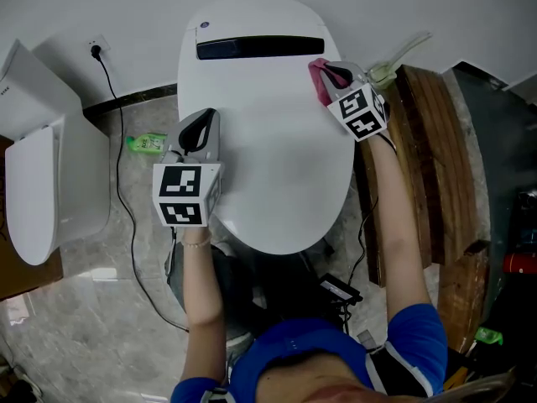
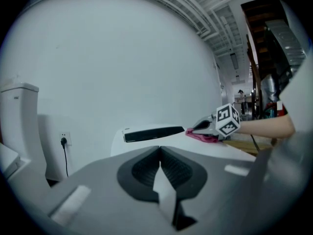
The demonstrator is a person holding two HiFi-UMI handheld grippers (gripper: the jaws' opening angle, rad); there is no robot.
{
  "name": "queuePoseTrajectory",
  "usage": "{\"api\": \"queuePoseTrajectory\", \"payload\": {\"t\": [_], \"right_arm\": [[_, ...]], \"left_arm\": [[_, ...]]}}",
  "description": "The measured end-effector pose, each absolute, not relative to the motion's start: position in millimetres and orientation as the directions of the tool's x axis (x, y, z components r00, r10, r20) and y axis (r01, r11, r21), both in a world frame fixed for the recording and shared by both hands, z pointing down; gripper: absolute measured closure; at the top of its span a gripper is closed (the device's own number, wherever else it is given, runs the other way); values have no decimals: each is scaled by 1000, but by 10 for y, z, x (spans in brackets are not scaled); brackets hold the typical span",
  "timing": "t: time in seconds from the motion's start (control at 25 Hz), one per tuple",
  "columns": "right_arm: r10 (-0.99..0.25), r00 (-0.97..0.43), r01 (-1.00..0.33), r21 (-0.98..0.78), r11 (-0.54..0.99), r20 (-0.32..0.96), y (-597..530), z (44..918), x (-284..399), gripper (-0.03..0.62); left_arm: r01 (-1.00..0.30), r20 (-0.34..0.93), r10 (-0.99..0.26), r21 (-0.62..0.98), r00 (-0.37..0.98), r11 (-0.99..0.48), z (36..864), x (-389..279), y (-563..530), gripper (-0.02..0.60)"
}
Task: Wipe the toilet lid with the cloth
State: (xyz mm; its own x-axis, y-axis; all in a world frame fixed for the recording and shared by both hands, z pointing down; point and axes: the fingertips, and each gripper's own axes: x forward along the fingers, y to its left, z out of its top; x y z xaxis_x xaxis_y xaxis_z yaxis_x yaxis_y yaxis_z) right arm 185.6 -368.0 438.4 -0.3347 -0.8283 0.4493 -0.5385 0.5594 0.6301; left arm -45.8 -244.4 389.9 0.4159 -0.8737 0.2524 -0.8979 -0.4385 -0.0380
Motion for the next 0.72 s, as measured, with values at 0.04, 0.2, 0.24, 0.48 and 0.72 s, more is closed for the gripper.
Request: {"api": "queuePoseTrajectory", "payload": {"t": [0.04,0.2,0.24,0.48,0.72], "right_arm": [[-827,-335,-537,630,562,452,-3662,4389,1855,582],[-823,-331,-516,641,568,462,-3559,4407,1846,582],[-822,-331,-514,642,569,464,-3536,4409,1843,582],[-815,-308,-495,648,578,491,-3467,4424,1803,583],[-812,-271,-436,686,582,517,-3458,4435,1747,583]], "left_arm": [[-898,253,-874,-38,416,-438,3900,-461,-2447,580],[-898,253,-873,-36,416,-438,3904,-469,-2444,580],[-898,252,-873,-37,417,-439,3903,-465,-2439,580],[-891,247,-868,-39,431,-453,3889,-412,-2409,580],[-885,245,-864,-45,439,-463,3881,-370,-2385,580]]}}
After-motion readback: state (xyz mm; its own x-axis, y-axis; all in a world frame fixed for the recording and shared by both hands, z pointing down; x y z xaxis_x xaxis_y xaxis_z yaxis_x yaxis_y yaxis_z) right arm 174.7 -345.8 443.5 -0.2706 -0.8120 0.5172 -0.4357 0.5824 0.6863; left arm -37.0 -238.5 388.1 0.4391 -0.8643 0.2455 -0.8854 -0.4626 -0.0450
